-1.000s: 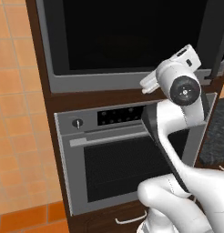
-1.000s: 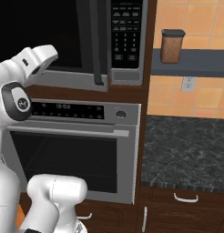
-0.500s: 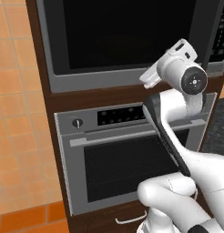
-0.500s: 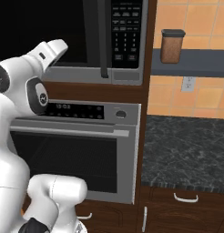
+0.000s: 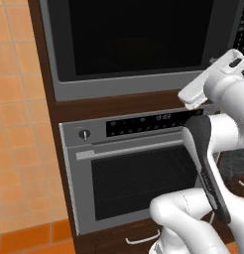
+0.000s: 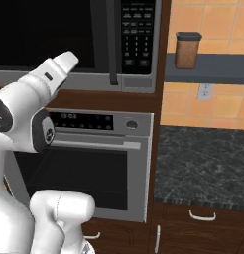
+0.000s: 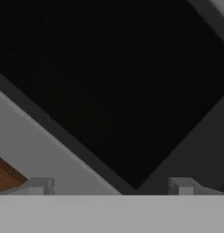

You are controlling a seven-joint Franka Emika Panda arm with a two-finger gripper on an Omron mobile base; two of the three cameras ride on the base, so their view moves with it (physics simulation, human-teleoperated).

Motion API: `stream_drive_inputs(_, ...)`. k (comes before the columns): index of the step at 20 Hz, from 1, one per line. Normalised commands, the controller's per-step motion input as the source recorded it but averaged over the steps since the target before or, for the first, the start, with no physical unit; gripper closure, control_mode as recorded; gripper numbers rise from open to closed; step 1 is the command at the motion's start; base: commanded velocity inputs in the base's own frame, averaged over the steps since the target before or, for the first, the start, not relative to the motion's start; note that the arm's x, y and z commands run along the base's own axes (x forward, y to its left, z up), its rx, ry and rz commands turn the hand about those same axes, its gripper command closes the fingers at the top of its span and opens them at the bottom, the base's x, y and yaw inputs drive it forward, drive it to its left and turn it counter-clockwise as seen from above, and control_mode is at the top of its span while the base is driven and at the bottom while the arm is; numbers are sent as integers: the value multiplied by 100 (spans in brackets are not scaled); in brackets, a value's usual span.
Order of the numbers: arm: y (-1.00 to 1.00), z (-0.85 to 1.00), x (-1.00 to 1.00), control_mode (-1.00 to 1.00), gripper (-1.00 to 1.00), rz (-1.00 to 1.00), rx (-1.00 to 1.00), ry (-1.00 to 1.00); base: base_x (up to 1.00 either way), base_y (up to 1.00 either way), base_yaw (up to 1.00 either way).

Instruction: Pick the bell pepper from the sink and place it in the bowl. Then pick the bowl and place it in the microwave. Then close the microwave door and press the start button.

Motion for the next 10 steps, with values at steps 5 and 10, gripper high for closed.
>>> stream_drive_inputs(5, -92, 0, -85, -100, -100, 0, 3, -21, 0, 0, 0)
stream_drive_inputs(10, -85, 0, 2, -100, -100, 2, 2, -19, 0, 0, 0)
